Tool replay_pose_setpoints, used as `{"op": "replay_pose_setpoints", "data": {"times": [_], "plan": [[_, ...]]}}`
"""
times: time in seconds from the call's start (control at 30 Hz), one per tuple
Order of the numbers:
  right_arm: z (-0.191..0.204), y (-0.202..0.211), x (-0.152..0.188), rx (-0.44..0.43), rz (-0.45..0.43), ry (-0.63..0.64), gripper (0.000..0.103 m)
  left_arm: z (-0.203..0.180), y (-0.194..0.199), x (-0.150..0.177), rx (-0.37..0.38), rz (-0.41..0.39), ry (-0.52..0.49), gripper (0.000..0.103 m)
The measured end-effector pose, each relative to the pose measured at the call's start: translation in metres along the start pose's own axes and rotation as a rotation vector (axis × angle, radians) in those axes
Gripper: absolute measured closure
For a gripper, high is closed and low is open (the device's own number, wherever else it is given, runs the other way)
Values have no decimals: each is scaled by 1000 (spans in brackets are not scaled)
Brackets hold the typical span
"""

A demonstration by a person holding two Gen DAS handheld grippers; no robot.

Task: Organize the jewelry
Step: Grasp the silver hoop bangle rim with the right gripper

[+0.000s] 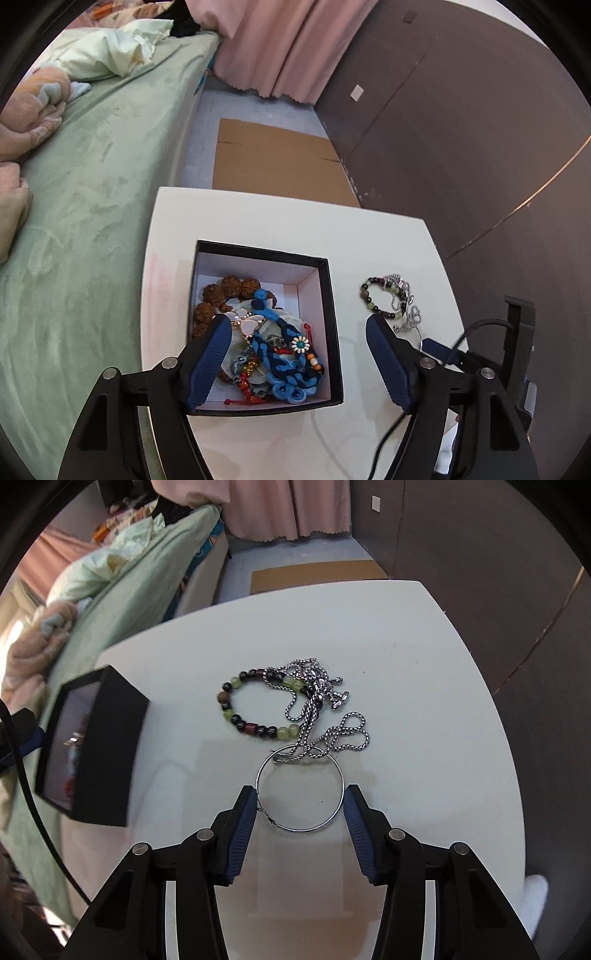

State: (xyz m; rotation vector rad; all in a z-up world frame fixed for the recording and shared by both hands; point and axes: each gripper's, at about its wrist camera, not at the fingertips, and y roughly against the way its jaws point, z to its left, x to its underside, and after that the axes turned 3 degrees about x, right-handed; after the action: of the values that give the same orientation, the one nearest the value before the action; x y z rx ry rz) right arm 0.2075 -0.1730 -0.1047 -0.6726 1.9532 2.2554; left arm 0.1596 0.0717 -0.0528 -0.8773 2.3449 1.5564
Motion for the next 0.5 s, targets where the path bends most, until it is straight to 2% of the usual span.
{"op": "replay_pose_setpoints", "data": {"times": [0.5], "plan": [[-3, 44, 4, -282, -140, -144, 54, 15, 30, 12, 1, -51, 32, 27]]}}
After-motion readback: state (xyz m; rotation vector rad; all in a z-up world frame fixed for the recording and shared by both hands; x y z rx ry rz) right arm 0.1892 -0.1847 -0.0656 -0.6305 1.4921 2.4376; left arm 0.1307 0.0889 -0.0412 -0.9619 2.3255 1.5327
